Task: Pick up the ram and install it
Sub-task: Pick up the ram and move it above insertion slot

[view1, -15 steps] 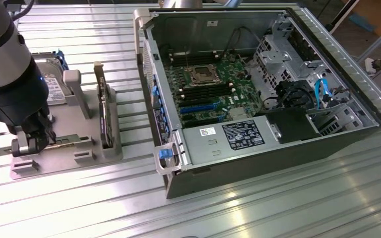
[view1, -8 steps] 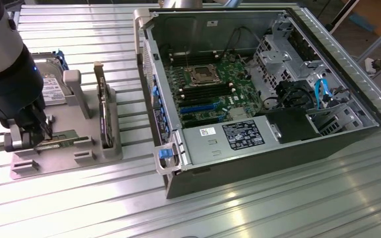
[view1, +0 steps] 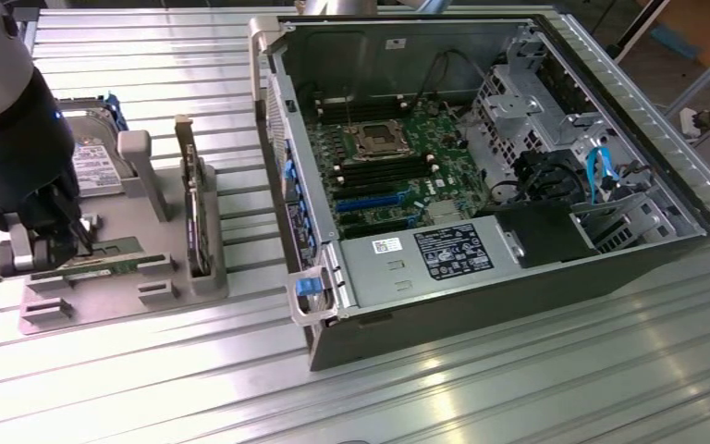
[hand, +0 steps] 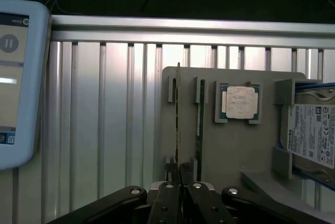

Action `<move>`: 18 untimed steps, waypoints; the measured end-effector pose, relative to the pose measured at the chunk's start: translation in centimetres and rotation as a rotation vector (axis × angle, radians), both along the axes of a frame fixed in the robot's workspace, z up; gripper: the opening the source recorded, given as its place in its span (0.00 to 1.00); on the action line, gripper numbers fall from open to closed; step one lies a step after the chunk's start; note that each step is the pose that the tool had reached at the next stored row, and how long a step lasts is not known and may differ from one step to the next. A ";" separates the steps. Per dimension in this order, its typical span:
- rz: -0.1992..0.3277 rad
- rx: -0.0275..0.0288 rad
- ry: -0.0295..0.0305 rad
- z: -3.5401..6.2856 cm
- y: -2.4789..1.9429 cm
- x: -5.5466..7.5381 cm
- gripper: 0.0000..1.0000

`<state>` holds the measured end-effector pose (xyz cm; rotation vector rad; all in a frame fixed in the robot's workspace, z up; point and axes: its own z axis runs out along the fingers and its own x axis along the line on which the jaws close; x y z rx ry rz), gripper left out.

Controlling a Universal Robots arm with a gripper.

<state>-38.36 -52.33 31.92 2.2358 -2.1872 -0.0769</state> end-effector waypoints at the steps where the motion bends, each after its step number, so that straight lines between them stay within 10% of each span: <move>1: 0.000 0.0001 -0.0001 0.12 0.00 0.0 0.12; 18: 0.000 0.0000 0.0000 2.40 0.00 0.0 0.12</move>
